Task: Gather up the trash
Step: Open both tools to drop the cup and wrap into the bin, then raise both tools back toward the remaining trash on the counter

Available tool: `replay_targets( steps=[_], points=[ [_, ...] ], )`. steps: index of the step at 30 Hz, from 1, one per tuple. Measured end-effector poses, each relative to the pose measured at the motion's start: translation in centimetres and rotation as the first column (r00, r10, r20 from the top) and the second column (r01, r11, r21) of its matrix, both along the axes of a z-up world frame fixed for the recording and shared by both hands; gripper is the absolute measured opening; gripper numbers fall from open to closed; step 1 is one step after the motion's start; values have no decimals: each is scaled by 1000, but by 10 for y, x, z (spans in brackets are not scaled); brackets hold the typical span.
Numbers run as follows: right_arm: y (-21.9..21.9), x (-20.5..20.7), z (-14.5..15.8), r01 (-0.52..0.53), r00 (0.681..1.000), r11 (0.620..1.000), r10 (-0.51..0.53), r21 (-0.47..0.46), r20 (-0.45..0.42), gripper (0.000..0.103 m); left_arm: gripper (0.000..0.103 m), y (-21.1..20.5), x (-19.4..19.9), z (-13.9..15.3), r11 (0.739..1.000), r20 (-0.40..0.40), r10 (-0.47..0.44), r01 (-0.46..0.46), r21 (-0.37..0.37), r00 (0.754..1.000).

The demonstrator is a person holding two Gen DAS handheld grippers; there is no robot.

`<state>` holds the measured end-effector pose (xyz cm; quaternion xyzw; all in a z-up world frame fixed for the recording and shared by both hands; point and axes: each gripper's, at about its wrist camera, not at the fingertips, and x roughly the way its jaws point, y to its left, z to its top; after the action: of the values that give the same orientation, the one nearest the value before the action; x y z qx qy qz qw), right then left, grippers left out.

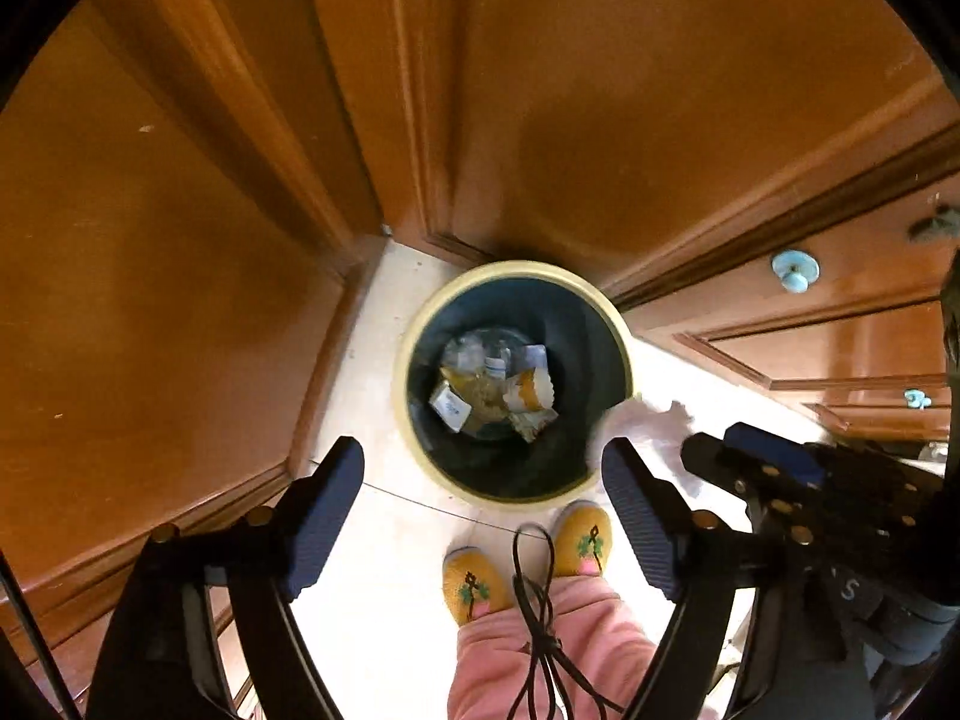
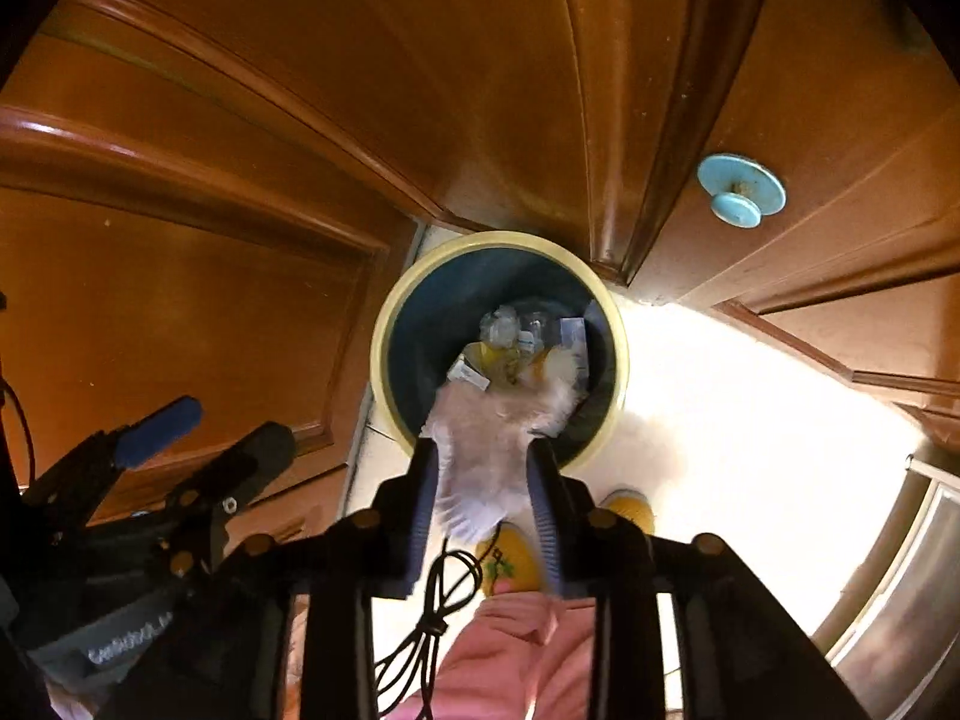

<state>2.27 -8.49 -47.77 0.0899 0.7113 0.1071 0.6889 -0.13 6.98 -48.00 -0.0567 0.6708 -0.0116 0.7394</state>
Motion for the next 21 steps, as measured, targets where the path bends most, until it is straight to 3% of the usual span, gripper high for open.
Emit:
replay_targets(
  steps=[8, 14, 18, 21],
  points=[
    [7, -13, 43, -67, 998, 997, 67, -46, 15, 35, 80, 8, -9, 51, 999, 39, -6, 4, 45, 999],
    [4, -25, 106, -61, 997, 997, 63, -38, 51, 35, 82, 13, -27, 120, 999, 74, 0, -4, 49, 997],
    [0, -33, 150, -49, 995, 999, 49, -8, 84, 35, 91, 9, -42, 175, 999, 115, -19, 14, 42, 993],
    [0, -41, 190, -49, 991, 999, 48, 12, 121, 35, 91, 2, -49, 213, 999, 152, -43, 39, 34, 987]
  ],
)
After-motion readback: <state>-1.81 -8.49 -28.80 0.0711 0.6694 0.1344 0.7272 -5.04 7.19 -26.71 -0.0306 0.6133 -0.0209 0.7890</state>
